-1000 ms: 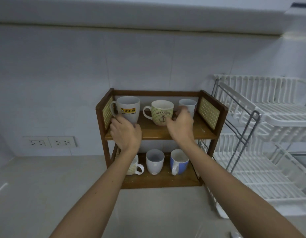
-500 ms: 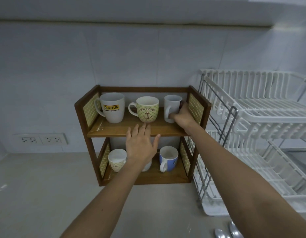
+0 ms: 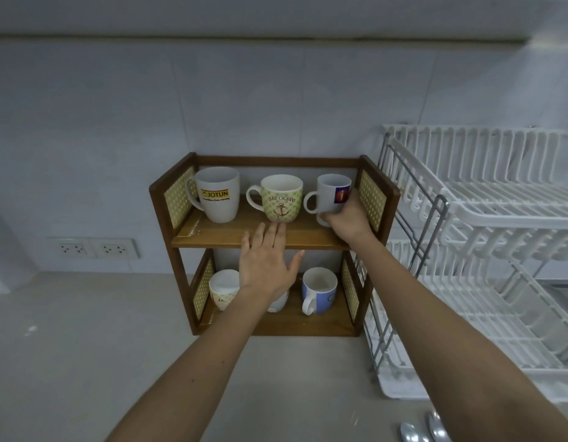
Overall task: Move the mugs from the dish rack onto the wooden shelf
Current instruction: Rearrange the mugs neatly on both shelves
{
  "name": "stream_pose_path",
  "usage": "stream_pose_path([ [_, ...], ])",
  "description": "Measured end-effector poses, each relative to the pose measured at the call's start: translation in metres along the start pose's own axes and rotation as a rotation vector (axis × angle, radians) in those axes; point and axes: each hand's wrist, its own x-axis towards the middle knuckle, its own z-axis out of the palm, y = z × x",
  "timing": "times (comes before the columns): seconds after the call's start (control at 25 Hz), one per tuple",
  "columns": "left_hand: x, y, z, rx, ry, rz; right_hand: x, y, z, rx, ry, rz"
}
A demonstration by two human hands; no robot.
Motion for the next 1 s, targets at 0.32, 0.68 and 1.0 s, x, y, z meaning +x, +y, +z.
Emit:
stream_pose_path([
  [0.32,0.003,-0.004,0.000,0.004,-0.053,0.031,-0.005,-0.001,-0.001,-0.105,0.081,0.057],
  [0.68,0.003,-0.004,-0.002,0.005,-0.067,0.036,-0.008,-0.001,-0.002,-0.154,0.067,0.033],
  [1.0,-0.058,-0.038,0.010,-0.102,0.209,0.177,-0.101,-0.001,0.020,-0.293,0.370,-0.260],
])
